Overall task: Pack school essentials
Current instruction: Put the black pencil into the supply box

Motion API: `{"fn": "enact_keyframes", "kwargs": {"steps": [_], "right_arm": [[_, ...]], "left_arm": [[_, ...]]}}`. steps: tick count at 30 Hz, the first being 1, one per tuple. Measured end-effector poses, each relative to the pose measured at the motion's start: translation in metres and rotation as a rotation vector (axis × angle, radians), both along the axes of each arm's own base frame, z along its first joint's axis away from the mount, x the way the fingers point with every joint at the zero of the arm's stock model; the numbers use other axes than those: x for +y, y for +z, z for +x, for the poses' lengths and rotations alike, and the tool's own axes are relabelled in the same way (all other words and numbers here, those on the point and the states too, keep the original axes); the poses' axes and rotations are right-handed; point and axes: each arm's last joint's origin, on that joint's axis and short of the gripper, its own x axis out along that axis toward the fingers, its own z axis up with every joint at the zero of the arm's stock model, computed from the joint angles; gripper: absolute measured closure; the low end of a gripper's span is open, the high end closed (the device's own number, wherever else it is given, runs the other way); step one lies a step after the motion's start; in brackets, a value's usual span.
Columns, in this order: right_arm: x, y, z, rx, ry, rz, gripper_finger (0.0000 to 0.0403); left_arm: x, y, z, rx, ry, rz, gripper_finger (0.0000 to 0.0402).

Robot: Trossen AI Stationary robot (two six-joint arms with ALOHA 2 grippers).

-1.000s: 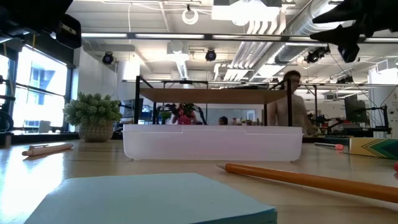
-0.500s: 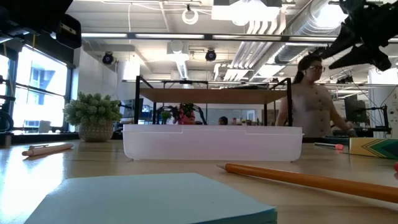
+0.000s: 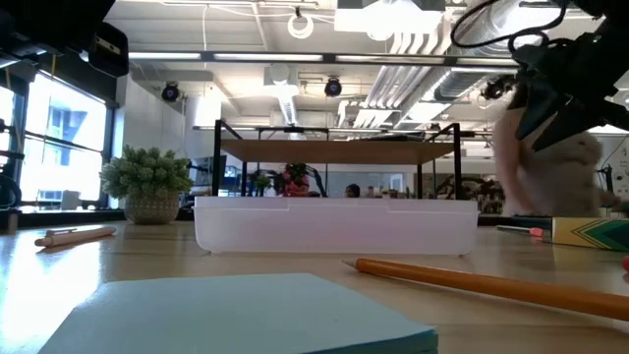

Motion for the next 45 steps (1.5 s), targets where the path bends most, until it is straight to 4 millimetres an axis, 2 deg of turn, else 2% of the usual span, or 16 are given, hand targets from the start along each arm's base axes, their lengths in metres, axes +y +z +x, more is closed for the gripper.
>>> {"fn": "enact_keyframes", "kwargs": {"steps": [28,45], "right_arm": [[0.006,-0.053,0.045,0.306,-0.276,0.024,0.0242],[-0.014,-0.09,0.069,0.42,-0.412,0.001,0.0242]], "left_arm": [[0.0,0.0,0.0,0.0,0.0,0.0,0.039],[0.0,0.0,0.0,0.0,0.0,0.0,0.039]]}}
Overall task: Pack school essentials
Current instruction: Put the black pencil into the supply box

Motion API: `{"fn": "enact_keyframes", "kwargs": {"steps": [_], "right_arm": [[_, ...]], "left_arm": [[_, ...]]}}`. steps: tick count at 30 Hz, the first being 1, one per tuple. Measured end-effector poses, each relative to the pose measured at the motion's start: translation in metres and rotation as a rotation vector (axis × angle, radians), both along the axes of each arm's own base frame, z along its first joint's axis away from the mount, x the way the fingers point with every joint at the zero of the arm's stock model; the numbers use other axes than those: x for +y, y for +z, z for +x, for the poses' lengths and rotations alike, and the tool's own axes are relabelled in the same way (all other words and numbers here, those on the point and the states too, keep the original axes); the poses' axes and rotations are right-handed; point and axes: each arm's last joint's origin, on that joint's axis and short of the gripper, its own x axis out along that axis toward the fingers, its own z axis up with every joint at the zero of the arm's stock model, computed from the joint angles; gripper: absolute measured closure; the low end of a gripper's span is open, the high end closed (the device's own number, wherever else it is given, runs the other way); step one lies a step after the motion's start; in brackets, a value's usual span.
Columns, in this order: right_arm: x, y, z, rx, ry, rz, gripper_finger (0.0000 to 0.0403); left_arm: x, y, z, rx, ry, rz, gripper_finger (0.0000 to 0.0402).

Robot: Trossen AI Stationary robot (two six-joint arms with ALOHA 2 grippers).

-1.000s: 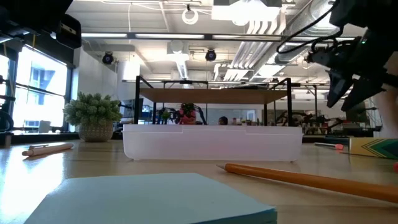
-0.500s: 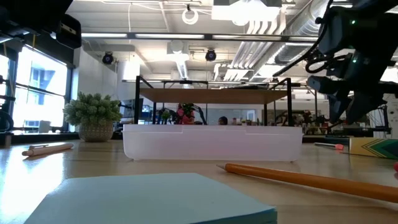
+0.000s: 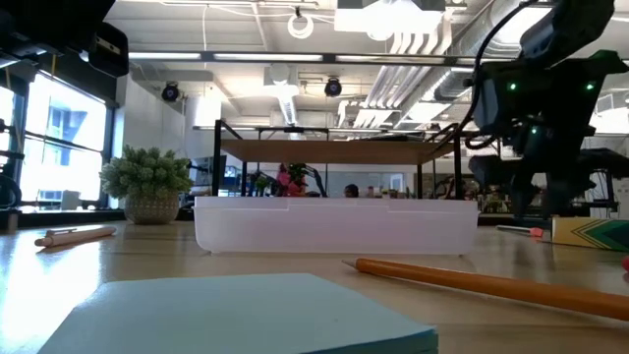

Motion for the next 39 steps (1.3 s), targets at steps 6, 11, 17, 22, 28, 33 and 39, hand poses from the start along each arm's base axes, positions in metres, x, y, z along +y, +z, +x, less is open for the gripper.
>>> {"fn": "enact_keyframes", "kwargs": {"steps": [6,11,17,22,28,33,39], "right_arm": [[-0.005,-0.011,0.002,0.062,-0.028,0.038,0.0242],[-0.01,-0.017,0.006,0.08,-0.024,0.061,0.0242],[-0.012,-0.018,0.007,0.078,-0.017,0.083,0.0265],[-0.012,-0.018,0.008,0.071,-0.016,0.092,0.03],[-0.012,-0.019,0.008,0.077,-0.002,0.101,0.0337],[-0.011,-0.019,0.007,0.083,-0.001,0.105,0.0368],[-0.011,-0.019,0.007,0.088,-0.002,0.106,0.0388]], "left_arm": [[0.0,0.0,0.0,-0.001,0.0,0.0,0.039],[0.0,0.0,0.0,-0.001,0.0,0.0,0.039],[0.0,0.0,0.0,0.0,0.0,0.0,0.039],[0.0,0.0,0.0,-0.001,0.0,0.0,0.039],[0.0,0.0,0.0,0.002,-0.002,-0.014,0.039],[0.0,0.0,0.0,0.002,-0.002,-0.015,0.039],[0.0,0.0,0.0,0.002,-0.002,-0.015,0.039]]}}
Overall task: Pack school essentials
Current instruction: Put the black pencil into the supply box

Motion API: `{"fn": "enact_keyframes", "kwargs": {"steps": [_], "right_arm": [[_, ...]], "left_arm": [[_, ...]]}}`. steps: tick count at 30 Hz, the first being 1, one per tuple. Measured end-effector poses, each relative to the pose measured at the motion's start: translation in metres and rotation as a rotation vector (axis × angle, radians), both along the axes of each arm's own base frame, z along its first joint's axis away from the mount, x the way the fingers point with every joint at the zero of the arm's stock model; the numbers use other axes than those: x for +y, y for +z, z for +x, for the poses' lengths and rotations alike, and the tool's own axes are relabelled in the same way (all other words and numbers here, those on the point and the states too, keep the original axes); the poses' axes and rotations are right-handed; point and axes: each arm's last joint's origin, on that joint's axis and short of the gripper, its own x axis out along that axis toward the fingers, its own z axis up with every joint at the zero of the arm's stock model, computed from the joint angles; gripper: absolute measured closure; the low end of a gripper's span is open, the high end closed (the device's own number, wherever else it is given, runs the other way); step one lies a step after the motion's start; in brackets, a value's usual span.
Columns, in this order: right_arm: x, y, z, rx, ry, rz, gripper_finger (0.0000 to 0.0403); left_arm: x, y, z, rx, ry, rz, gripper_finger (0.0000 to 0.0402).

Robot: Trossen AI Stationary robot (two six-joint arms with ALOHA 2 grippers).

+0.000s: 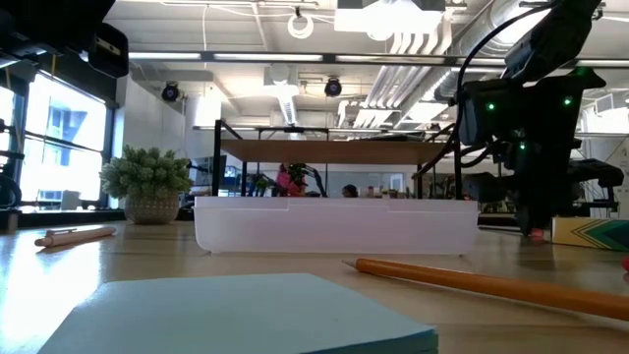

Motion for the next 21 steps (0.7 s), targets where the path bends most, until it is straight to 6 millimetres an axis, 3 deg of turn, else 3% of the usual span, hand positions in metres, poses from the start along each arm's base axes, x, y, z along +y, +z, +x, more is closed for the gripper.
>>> {"fn": "enact_keyframes", "kwargs": {"steps": [9,21], "right_arm": [[0.0,0.003,-0.001,-0.011,0.001,-0.004,0.0387],[0.001,0.028,-0.019,-0.031,-0.013,-0.015,0.0387]], "left_arm": [[0.0,0.0,0.0,0.0,0.0,0.0,0.039],[0.0,0.0,0.0,0.001,0.0,0.0,0.039]]}}
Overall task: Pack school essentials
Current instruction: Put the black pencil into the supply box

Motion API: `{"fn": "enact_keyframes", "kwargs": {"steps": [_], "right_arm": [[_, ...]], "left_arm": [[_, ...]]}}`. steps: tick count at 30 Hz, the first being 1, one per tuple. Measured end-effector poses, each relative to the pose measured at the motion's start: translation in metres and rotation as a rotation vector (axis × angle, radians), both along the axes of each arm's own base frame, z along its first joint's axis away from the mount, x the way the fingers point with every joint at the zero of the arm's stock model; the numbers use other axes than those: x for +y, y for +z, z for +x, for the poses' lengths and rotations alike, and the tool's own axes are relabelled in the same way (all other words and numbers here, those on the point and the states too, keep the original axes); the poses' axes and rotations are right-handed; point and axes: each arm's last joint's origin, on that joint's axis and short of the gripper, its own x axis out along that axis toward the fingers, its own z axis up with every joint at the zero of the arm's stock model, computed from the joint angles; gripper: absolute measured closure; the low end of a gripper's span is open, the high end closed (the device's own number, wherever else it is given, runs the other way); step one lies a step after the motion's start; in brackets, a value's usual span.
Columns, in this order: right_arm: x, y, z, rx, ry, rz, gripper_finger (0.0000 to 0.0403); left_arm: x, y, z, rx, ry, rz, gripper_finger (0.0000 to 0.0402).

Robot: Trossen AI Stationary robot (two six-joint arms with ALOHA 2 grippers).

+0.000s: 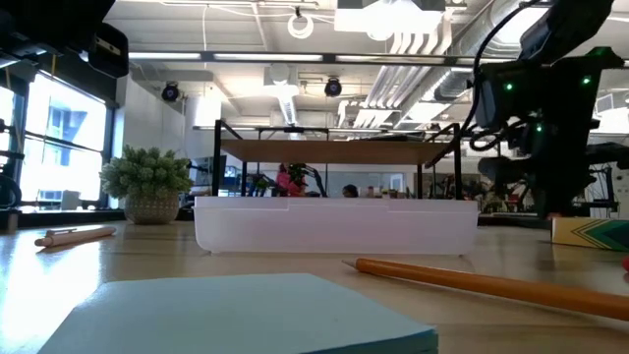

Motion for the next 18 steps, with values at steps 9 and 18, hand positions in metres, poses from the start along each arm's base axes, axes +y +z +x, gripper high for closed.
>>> {"fn": "enact_keyframes", "kwargs": {"steps": [9,18], "right_arm": [[-0.001,0.027,-0.016,-0.099,0.014,-0.093,0.0387],[-0.003,0.051,-0.03,-0.23,0.063,-0.212,0.0387]], "left_arm": [[0.0,0.0,0.0,0.0,0.0,0.0,0.039],[0.0,0.0,0.0,-0.001,0.0,0.0,0.039]]}}
